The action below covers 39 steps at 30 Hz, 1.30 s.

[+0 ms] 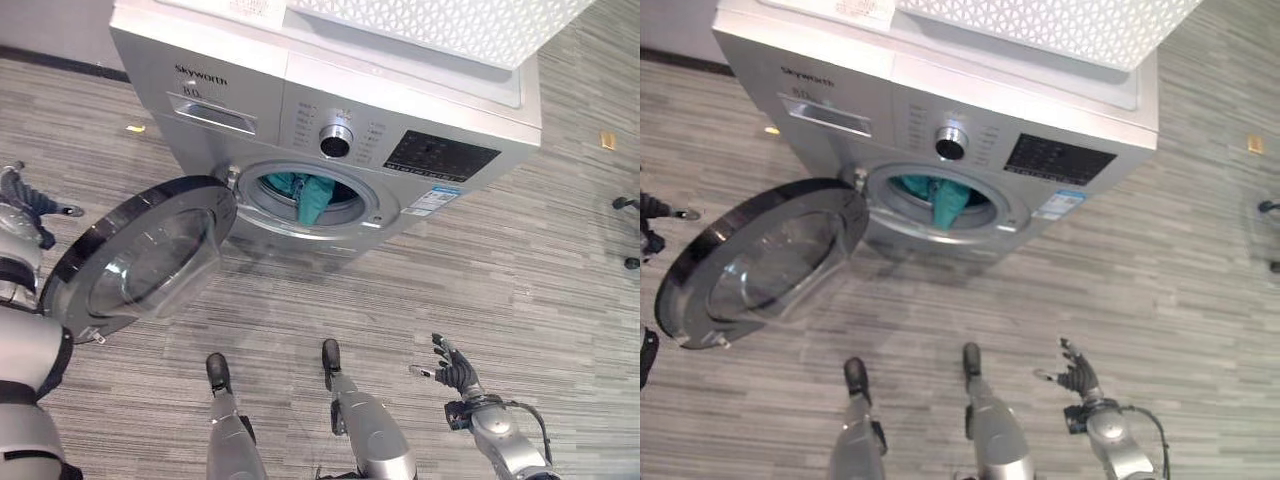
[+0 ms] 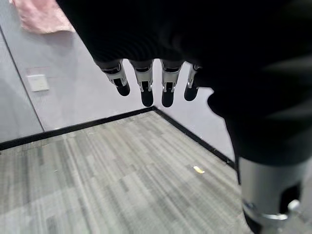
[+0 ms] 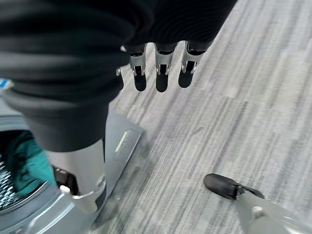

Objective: Grab the laundry basket,head to the washer,open it,put in the laundry and shut it.

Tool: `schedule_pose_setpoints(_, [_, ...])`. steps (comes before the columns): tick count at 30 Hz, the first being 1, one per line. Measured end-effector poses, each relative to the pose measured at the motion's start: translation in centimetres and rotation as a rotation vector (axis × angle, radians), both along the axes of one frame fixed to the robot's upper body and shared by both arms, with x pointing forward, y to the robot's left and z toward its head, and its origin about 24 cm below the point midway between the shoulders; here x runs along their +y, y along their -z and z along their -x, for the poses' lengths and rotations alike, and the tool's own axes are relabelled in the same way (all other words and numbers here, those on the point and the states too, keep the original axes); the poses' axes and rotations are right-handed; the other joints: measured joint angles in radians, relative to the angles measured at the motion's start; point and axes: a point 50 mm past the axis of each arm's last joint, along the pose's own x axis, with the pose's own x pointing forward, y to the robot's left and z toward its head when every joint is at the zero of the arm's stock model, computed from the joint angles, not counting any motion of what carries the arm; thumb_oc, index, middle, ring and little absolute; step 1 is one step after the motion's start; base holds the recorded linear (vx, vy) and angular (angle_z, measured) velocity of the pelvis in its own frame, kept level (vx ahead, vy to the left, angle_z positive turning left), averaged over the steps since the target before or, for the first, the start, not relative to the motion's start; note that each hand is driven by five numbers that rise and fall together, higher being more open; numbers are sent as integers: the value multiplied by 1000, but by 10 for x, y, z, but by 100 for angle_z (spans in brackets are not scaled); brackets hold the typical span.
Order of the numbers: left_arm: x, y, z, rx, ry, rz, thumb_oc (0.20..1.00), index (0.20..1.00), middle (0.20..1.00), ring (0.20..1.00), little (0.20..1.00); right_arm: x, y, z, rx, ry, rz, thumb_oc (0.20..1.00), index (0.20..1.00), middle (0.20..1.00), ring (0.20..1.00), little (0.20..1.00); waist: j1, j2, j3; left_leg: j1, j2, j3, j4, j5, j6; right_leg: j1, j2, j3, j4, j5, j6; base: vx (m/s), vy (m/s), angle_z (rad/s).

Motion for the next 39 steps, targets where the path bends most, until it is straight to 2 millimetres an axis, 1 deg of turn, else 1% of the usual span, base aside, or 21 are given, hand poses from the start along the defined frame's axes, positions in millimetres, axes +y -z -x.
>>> schedule_pose_setpoints(3, [5,10,6,32,-21,12,1000,1000,1000,1000,1000,-4,-1,2,0,7,7,1000,1000,1000,1000,1000,4,-4,2,-27,8,-1,0,1,-4,-27,8,0,0,2,-2,-2,-32,-3])
schedule_pose_setpoints(5, [8,21,11,33,-24,53,1000,1000,1000,1000,1000,-8,-1,4,1,20,11,1000,1000,1000,1000,1000,1,-3,3,-35,9,-2,0,2,-5,-36,9,0,0,2,-3,0,0,0])
schedule_pose_setpoints(6, [14,29,18,58,-46,79,1000,1000,1000,1000,1000,-12,-1,6,5,33,18,1000,1000,1000,1000,1000,3,-1,4,-35,10,-1,0,2,-5,-35,10,0,0,1,-2,0,0,0])
schedule_pose_setpoints(9, [19,46,27,127,-67,81,1000,1000,1000,1000,1000,-15,-4,4,-8,46,22,1000,1000,1000,1000,1000,7,-3,4,-50,14,-5,0,2,-6,-47,14,-2,0,0,-4,-1,-4,1])
schedule_pose_setpoints(11, [19,46,27,127,-68,81,1000,1000,1000,1000,1000,-15,-5,4,-12,45,23,1000,1000,1000,1000,1000,14,-9,8,-56,16,-9,0,5,-9,-52,17,-4,0,2,-6,-14,-5,3])
schedule_pose_setpoints(12, [15,53,25,139,-52,87,1000,1000,1000,1000,1000,-16,-6,3,-16,44,24,1000,1000,1000,1000,1000,16,-9,9,-58,16,-14,0,5,-9,-51,17,-6,0,0,-5,-36,-8,8])
schedule_pose_setpoints(14, [13,54,24,139,-38,83,1000,1000,1000,1000,1000,-16,-9,1,-32,37,29,1000,1000,1000,1000,1000,16,-1,14,-68,13,-23,0,5,-9,-55,15,-13,0,-1,-5,-26,2,12])
schedule_pose_setpoints(17, [7,63,21,181,-5,72,1000,1000,1000,1000,1000,-15,-12,-1,-47,33,26,1000,1000,1000,1000,1000,20,5,19,-83,12,-31,0,6,-10,-63,15,-23,0,-1,-4,-10,4,9])
schedule_pose_setpoints(19, [5,60,19,195,26,44,1000,1000,1000,1000,1000,-18,-12,0,-43,44,29,1000,1000,1000,1000,1000,30,7,22,-87,10,-33,0,8,-10,-66,13,-26,0,-1,-5,-15,7,5])
schedule_pose_setpoints(20, [-5,64,14,199,81,40,1000,1000,1000,1000,1000,-19,-12,1,-48,56,26,1000,1000,1000,1000,1000,42,11,26,-87,8,-34,0,8,-10,-65,12,-27,0,-1,-4,-15,11,4])
schedule_pose_setpoints(22, [-19,54,6,168,201,-4,1000,1000,1000,1000,1000,-23,-13,1,-50,72,31,1000,1000,1000,1000,1000,57,17,40,-88,2,-37,0,9,-8,-63,6,-30,0,-1,-4,-8,18,6])
schedule_pose_setpoints(24, [-29,60,1,190,271,20,1000,1000,1000,1000,1000,-21,-15,-2,-63,67,25,1000,1000,1000,1000,1000,62,18,41,-86,-3,-37,0,9,-7,-60,1,-32,1,-1,-3,-9,26,5])
schedule_pose_setpoints(25, [-50,64,2,139,406,69,1000,1000,1000,1000,1000,-20,-18,-3,-77,64,21,1000,1000,1000,1000,1000,67,20,47,-84,-9,-37,0,10,-7,-58,-6,-33,3,-3,-1,-11,28,7])
schedule_pose_setpoints(28, [-90,67,-11,44,580,177,1000,1000,1000,1000,1000,-19,-18,-5,-81,62,20,1000,1000,1000,1000,1000,71,19,51,-84,-19,-39,0,11,-2,-57,-15,-35,6,-3,0,-14,23,7])
schedule_pose_setpoints(29, [-120,69,-23,-43,670,276,1000,1000,1000,1000,1000,-18,-19,-5,-86,56,25,1000,1000,1000,1000,1000,68,18,52,-83,-23,-42,0,11,0,-58,-19,-36,13,-7,5,-12,16,3])
schedule_pose_setpoints(31, [-145,66,-31,-108,753,350,1000,1000,1000,1000,1000,-17,-20,-6,-101,52,22,1000,1000,1000,1000,1000,57,7,59,-80,-22,-41,1,12,1,-58,-18,-35,14,-7,5,0,0,0])
schedule_pose_setpoints(34, [-195,62,-41,-149,908,450,1000,1000,1000,1000,1000,-17,-19,-6,-98,56,24,1000,1000,1000,1000,1000,44,6,63,-78,-21,-38,0,12,2,-59,-17,-31,18,-7,5,-5,-5,-4])
schedule_pose_setpoints(35, [-197,64,-41,-168,898,491,1000,1000,1000,1000,1000,-17,-20,-6,-100,56,24,1000,1000,1000,1000,1000,40,6,64,-73,-19,-32,1,12,2,-59,-17,-27,18,-7,6,0,-4,-17])
schedule_pose_setpoints(36, [-212,71,-40,-165,930,561,1000,1000,1000,1000,1000,-18,-20,-6,-105,66,28,1000,1000,1000,1000,1000,36,4,65,-62,-17,-23,1,11,2,-62,-16,-18,29,-9,7,5,-1,-20])
schedule_pose_setpoints(38, [-227,74,-39,-154,988,606,1000,1000,1000,1000,1000,-17,-22,-8,-114,63,36,1000,1000,1000,1000,1000,35,2,67,-55,-15,-13,1,10,4,-64,-16,-6,35,-11,8,1,1,-18])
schedule_pose_setpoints(39, [-241,76,-37,-142,1041,630,1000,1000,1000,1000,1000,-17,-23,-10,-119,59,40,1000,1000,1000,1000,1000,35,-2,68,-48,-15,-2,1,9,5,-65,-17,3,39,-11,8,6,4,-17])
